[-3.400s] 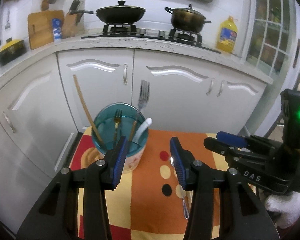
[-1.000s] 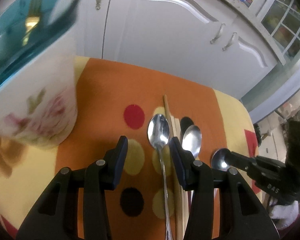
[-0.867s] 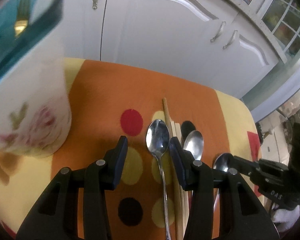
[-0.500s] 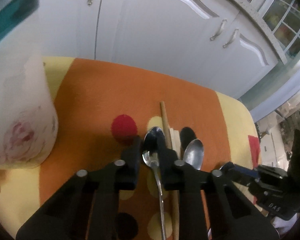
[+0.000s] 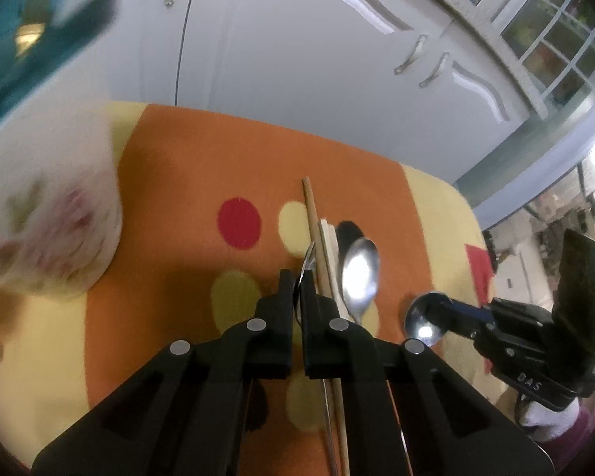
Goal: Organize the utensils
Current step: 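Grasp a steel spoon with the right tool while the left tool grasps another spoon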
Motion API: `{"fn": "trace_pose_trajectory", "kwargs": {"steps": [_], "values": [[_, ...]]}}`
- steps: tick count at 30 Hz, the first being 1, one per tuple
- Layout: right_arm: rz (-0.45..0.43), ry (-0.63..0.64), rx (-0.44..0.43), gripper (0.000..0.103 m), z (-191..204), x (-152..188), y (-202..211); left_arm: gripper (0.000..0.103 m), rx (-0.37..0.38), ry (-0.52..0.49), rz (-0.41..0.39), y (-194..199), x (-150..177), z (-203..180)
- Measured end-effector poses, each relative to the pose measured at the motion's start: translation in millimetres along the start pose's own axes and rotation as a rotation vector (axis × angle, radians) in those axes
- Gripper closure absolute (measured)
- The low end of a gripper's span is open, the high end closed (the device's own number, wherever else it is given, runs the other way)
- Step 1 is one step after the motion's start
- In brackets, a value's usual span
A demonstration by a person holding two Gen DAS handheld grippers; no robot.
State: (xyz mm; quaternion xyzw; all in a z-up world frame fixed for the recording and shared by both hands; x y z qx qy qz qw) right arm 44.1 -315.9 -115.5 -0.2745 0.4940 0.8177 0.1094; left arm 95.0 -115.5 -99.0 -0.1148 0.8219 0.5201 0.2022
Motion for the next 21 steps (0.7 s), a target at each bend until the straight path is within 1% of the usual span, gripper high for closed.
{"fn": "trace_pose_trajectory", "kwargs": {"steps": [5,11,16,21], "values": [[-0.055,0.048,0.048,0.100,19,-5,27,0.101,0.030,-0.015,-0.037,34,6,0],[-0.141,0.124,0.091,0.100,47,-17,65,0.101,0.051,-0.032,-0.104,79,8,0],[-0.176,0.170,0.110,0.100,68,-27,78,0.101,0.062,-0.040,-0.155,113,8,2],[-0.212,0.200,0.108,0.100,88,-40,91,0.101,0.059,-0.044,-0.218,150,3,5]]}}
Point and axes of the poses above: each gripper's, at about its wrist camera, not at the fingertips, and y roughly against the way its jaws point, z to its left, x to its underside, the point moved 2 cm from there along -y, roughly the way its jaws point, and after that the axes turned 2 degrees about y, right-handed, at the moved point
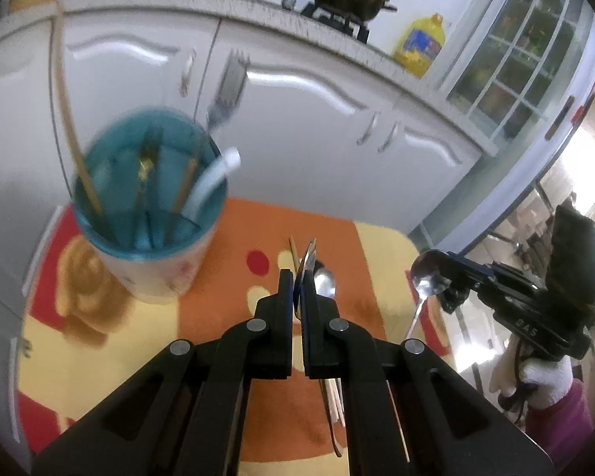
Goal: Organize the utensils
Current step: 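Grasp a steel spoon with the right tool while the left tool grasps another spoon, then carry both held spoons up over the floral cup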
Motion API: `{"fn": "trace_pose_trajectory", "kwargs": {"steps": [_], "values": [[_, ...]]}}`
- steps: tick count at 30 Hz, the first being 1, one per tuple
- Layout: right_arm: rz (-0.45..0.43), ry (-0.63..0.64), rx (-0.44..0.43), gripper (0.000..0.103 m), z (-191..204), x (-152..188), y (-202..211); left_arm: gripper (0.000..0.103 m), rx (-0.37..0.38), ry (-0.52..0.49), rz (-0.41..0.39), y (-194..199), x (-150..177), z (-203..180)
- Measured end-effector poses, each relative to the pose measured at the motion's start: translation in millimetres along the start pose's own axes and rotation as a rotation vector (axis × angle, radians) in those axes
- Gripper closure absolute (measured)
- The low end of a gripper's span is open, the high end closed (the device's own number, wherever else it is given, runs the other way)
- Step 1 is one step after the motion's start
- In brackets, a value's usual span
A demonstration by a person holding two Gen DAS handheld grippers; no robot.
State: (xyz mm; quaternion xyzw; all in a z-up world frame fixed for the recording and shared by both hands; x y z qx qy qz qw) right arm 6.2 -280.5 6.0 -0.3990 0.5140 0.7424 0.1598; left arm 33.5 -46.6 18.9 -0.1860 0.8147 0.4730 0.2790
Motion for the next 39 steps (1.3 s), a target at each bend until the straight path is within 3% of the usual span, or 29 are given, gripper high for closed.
{"fn": "trace_pose_trajectory", "kwargs": {"steps": [10,16,39], "values": [[-0.089,0.024,-0.007,0.100,37,-52,3,0.101,-0.092,0.012,-0.173,67,-51,27],[-0.106,0.037,-0.014,0.100,60,-83,-8,0.101,-0.155,0.043,-0.246,85,-77,50],[-0.095,0.101,-0.045,0.100,96,-120,-28,0.101,-0.219,0.031,-0.273,97,-87,67]]}}
Point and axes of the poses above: each gripper's, at about its wrist camera, not at the fingertips, and y roughly against the way its jaws point, z to its left, x to its underside, the point moved 2 cm from there along -y, roughly the way its jaws point, and after that the axes turned 2 degrees about y, right-handed, at the moved point
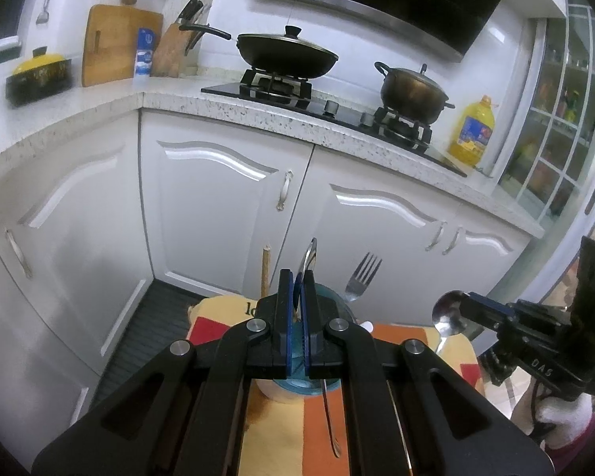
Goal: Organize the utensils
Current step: 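Carry both held spoons up over the floral cup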
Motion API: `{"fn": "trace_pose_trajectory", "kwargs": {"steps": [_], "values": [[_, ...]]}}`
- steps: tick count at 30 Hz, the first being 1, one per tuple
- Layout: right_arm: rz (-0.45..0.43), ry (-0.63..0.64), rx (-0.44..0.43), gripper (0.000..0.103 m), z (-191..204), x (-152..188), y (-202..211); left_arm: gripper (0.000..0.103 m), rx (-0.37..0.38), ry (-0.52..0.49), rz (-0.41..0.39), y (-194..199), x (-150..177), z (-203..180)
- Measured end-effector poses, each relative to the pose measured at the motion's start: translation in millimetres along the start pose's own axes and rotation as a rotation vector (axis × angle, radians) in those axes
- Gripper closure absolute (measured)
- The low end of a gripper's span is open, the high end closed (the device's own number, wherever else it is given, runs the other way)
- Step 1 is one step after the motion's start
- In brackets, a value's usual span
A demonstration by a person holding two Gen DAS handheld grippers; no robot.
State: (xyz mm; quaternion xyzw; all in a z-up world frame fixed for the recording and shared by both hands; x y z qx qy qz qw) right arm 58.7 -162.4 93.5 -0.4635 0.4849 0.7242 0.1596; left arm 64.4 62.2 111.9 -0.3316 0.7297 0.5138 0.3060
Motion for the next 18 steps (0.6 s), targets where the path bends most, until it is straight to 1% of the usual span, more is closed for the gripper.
{"fn": "trace_pose_trajectory", "kwargs": {"steps": [10,18], "values": [[-0.012,0.023,0.001,0.100,11,-15,-4,0.101,-0.016,0.002,-0.010,-1,-9,7],[-0.018,0.024,0.018,0.100,13,-24,-15,0.101,-0.034,0.016,-0.024,-10,-22,14]]}}
Point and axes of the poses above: each gripper's, at about its wrist camera, not at the fingertips, and y roughly against the way its jaws point, z to its left, x to its underside, the point moved 2 cm from there along -y, roughly the way its jaws point, and after that the axes turned 2 degrees about y, right-handed, at the moved point
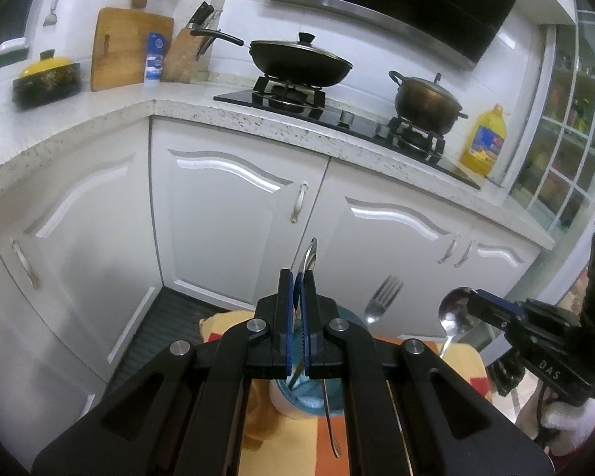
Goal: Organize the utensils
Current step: 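Carry both held spoons up over the floral cup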
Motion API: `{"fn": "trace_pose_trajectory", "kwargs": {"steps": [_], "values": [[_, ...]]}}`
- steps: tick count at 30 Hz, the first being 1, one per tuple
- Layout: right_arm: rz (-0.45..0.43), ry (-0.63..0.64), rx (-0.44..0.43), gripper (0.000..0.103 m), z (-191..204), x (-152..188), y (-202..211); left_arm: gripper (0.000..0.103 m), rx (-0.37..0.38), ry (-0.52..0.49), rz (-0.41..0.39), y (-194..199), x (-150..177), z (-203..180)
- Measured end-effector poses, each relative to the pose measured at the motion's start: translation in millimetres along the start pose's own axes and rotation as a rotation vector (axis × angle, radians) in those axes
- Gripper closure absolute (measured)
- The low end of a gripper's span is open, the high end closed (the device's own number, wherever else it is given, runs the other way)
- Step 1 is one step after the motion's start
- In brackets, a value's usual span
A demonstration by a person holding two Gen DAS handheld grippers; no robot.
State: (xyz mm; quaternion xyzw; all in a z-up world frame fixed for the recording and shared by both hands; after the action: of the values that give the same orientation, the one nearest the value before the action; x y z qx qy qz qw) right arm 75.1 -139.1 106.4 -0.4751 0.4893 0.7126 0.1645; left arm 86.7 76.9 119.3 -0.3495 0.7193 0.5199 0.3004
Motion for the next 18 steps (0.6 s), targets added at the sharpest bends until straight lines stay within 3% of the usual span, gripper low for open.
{"fn": "trace_pose_trajectory", "kwargs": {"steps": [9,18], "values": [[-0.043,0.008,0.069,0.100,-3,-25,-19,0.101,-0.045,0.029,-0.049,-24,-21,5],[-0.055,0.033,0.160,0.100,-9,-27,-47,0.101,-0.110,-0.002,-0.092,-48,-19,-2]]}}
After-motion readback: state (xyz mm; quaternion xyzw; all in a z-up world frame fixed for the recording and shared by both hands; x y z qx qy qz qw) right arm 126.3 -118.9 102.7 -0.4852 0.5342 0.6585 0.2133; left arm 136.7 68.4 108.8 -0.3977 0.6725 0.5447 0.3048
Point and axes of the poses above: each gripper's, at about its wrist camera, not at the fingertips, and y roughly against the way its jaws point, z to its left, x to its underside, the point moved 2 cm from there along -y, roughly the way its jaws point, and after that the axes turned 2 degrees about y, right-handed, at the moved point
